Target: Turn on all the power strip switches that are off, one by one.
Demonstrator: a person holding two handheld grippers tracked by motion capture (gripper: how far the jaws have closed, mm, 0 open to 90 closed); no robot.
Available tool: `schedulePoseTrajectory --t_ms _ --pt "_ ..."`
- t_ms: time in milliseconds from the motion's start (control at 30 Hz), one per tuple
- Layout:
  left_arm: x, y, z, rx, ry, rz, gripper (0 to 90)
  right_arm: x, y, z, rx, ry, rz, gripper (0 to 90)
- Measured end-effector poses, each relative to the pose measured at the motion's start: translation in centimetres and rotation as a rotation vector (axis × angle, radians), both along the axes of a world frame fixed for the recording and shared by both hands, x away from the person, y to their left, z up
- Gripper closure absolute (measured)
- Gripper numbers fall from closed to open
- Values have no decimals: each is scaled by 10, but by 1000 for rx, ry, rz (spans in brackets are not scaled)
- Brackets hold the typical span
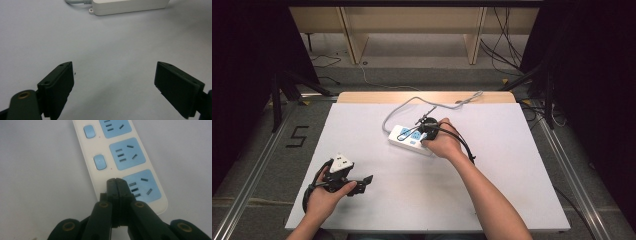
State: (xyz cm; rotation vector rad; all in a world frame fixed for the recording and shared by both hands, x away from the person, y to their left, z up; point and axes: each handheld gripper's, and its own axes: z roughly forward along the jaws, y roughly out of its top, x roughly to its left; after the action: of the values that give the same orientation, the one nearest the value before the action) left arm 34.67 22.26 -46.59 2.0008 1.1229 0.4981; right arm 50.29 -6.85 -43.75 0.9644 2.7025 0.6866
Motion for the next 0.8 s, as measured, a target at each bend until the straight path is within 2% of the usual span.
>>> schedulePoseTrajectory --t_ms 367,467,800 --pt "0 0 0 -1 0 2 156 0 1 0 -8 5 -2 900" --pt "0 0 0 0 0 0 156 0 2 -1 -24 -2 0 900" --pt "0 -1 0 -2 -1 1 156 1 2 -2 -17 21 -13 900"
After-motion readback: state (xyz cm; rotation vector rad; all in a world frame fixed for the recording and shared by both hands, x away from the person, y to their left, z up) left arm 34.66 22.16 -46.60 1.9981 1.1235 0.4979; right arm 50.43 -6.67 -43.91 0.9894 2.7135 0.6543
